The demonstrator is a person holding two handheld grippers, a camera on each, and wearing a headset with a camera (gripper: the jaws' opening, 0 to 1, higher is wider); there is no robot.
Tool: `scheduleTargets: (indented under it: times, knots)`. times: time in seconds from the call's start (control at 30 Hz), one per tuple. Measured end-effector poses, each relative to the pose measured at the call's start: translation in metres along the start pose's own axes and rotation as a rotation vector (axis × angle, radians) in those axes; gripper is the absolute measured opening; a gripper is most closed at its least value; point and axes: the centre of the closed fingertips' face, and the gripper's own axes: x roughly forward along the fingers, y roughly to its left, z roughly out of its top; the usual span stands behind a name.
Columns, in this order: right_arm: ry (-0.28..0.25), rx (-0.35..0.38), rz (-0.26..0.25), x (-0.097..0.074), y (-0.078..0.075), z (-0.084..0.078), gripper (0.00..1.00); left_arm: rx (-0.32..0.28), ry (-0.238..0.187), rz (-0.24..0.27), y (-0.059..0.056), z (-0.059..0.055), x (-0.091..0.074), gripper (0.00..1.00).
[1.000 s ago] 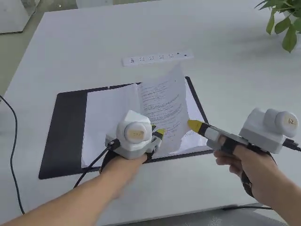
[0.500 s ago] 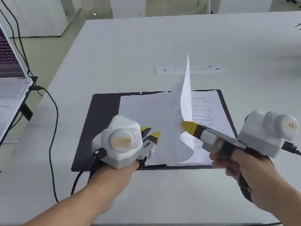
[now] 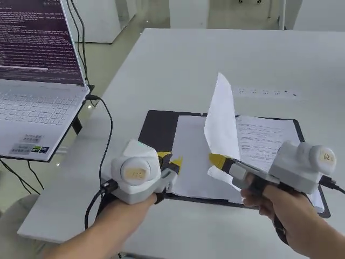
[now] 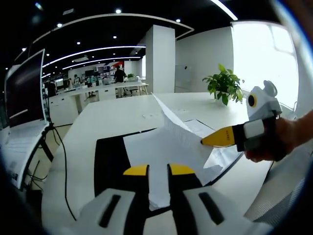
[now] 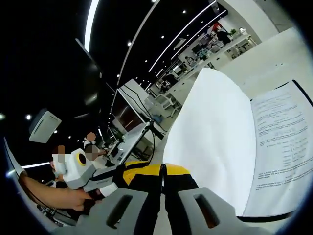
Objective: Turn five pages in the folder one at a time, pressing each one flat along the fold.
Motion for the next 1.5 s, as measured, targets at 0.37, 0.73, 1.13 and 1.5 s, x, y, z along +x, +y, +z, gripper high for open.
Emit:
scheduleTargets:
  times: [0.37,0.73,1.13,1.5]
  knots:
    - [0.104,0.001,-0.023,0.041,-0.005,-0.036,0.0,-0.037,0.015,0.051,0.029,-0.016,-0.016,0.13]
    - [0.193,-0.017,-0.071,0.069,-0.019,-0.067,0.0,-0.061,0.035,0.06,0.035,-0.03,-0.017,0.12]
    - [0.272,-0.024,-0.1,0.082,-0.036,-0.096,0.0,-0.067,0.058,0.054,0.034,-0.041,-0.013,0.12]
    - [0.224,0.016,-0.082,0.069,-0.034,-0.087,0.09,-0.053,0.072,0.038,0.026,-0.045,0.0,0.11]
